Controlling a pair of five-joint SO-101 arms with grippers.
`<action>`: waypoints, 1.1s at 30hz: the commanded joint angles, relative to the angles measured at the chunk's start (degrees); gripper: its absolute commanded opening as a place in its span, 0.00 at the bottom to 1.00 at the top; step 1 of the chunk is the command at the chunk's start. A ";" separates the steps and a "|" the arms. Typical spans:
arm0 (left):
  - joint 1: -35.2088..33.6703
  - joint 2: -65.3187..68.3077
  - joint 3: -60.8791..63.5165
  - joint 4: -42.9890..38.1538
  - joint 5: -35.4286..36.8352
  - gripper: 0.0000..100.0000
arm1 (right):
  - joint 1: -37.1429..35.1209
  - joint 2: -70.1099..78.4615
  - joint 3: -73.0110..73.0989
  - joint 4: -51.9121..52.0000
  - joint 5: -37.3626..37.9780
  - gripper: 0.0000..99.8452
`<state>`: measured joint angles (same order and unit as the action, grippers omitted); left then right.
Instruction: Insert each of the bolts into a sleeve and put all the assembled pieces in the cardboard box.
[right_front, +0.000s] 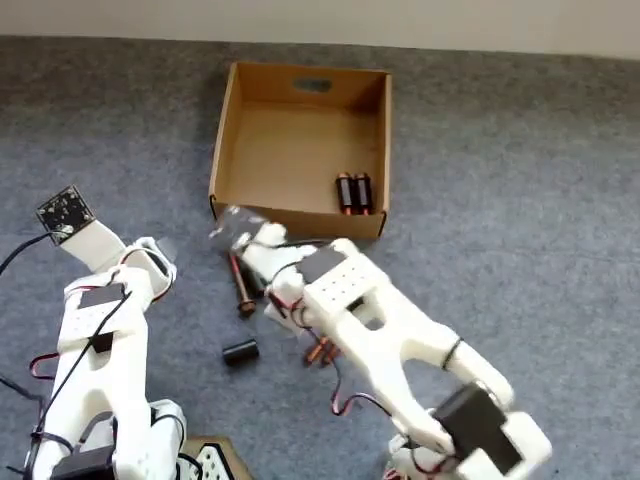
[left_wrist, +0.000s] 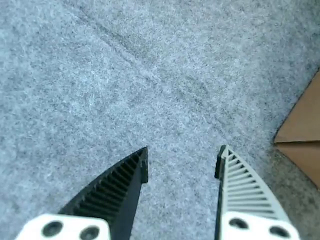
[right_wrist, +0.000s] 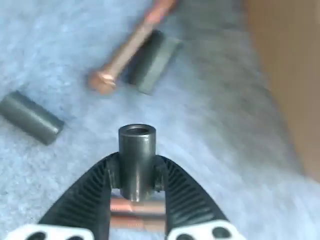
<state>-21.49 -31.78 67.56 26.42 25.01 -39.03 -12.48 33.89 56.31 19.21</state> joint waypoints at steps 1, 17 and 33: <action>-0.40 0.13 -1.98 -1.05 0.35 0.23 | 10.33 -9.45 -0.31 3.65 -5.98 0.01; 0.66 0.13 -1.80 -1.14 0.26 0.23 | 38.55 10.15 -0.31 9.80 -9.32 0.01; 0.66 0.13 -1.80 -1.14 0.26 0.23 | 32.40 11.03 -0.48 8.40 -0.26 0.16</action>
<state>-21.49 -31.78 67.56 26.42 25.01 -5.36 -1.23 33.89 65.19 17.80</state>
